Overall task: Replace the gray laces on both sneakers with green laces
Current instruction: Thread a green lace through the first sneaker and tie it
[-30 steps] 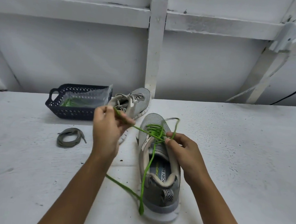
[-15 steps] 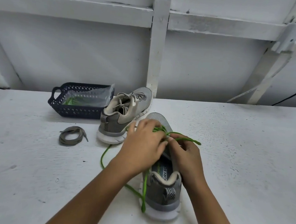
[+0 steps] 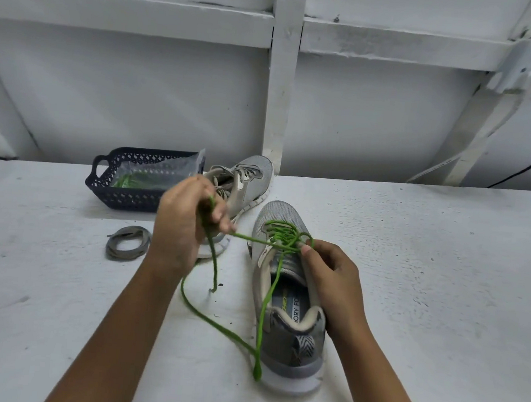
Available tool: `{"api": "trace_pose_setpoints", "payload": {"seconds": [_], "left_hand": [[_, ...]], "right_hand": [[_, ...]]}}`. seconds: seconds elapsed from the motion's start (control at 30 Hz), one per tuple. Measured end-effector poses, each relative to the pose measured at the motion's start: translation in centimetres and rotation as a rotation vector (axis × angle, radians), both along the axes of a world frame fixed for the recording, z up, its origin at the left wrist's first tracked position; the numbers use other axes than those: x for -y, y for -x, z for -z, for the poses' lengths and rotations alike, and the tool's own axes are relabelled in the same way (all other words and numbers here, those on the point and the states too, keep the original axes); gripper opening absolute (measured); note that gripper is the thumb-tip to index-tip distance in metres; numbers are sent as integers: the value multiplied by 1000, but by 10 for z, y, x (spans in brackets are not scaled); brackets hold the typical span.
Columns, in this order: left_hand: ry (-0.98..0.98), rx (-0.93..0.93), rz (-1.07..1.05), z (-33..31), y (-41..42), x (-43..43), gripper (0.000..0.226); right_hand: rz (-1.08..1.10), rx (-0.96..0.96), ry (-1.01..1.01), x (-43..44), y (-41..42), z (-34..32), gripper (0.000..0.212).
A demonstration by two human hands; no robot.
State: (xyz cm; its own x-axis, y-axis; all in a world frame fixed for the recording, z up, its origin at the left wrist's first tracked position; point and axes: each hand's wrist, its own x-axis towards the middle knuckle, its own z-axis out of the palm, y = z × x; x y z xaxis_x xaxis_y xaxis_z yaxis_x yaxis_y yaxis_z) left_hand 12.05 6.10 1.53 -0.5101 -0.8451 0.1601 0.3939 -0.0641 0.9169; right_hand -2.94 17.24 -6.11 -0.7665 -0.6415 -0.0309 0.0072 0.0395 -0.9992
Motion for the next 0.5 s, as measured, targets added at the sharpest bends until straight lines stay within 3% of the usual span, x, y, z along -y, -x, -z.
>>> {"api": "trace_pose_setpoints", "payload": {"seconds": [0.13, 0.27, 0.5], "left_hand": [[239, 415, -100, -7, -1, -1, 22], [787, 948, -65, -1, 9, -13, 21], [1189, 1249, 2, 19, 38, -34, 33]], "right_hand": [[3, 0, -2, 1, 0, 2, 15], [1, 3, -1, 1, 0, 2, 16], [-4, 3, 16, -1, 0, 1, 15]]}}
